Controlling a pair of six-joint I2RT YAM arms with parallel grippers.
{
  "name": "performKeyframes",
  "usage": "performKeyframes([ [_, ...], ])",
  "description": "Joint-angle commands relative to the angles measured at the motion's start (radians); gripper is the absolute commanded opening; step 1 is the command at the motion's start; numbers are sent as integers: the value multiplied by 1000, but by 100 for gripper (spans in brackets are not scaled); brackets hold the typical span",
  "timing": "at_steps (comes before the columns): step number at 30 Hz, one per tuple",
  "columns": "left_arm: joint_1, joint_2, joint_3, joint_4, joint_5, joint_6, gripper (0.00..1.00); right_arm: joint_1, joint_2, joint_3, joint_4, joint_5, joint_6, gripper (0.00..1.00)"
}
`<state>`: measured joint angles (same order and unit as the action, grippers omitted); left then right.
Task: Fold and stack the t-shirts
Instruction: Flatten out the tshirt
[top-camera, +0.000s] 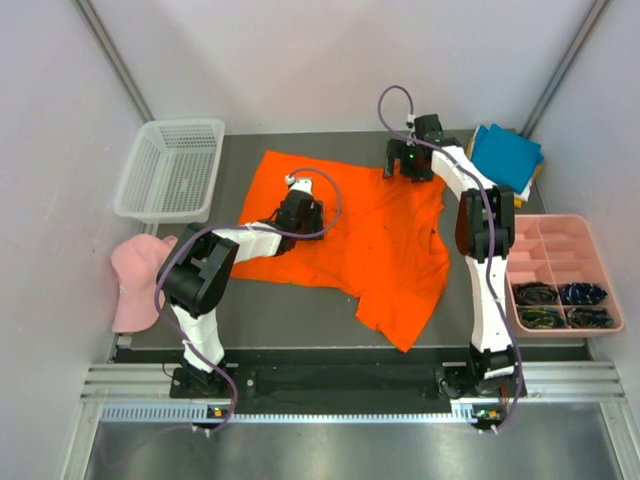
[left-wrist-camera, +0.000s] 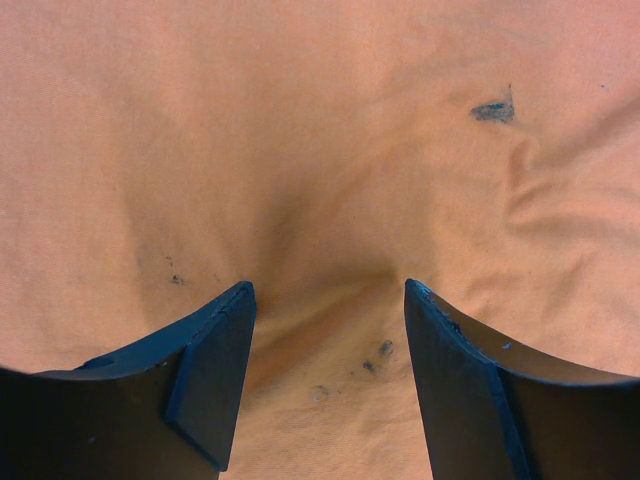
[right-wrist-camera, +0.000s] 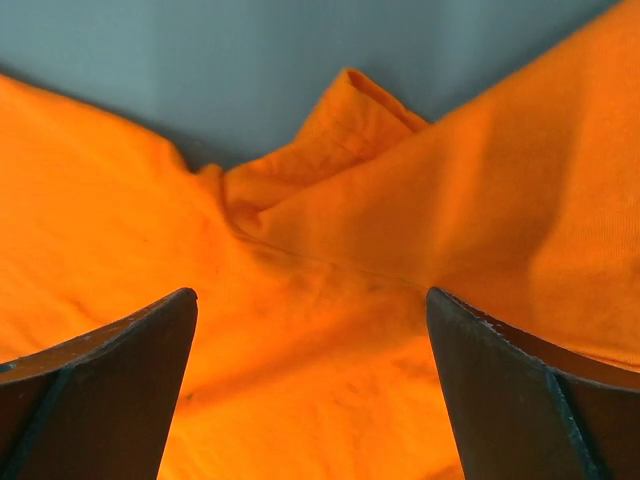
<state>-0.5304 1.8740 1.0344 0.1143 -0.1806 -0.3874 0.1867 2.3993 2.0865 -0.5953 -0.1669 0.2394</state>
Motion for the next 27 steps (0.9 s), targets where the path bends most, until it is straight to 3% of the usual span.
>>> performKeyframes([
  [1, 1, 66, -37, -205, 47, -27, 66, 7, -52, -28, 26, 49, 2, 97],
  [6, 1, 60, -43, -206, 47, -27, 66, 7, -78, -60, -5, 41, 14, 98],
  [9, 1, 56, -48, -205, 43, -27, 66, 11, -205, -235, 80, 41, 43, 98],
  [17, 1, 40, -69, -202, 46, -38, 66, 74, -429, -581, 85, 125, 83, 99],
  [27, 1, -7, -146, -203, 41, -64, 65, 198, -431, -721, 32, 237, 143, 99],
])
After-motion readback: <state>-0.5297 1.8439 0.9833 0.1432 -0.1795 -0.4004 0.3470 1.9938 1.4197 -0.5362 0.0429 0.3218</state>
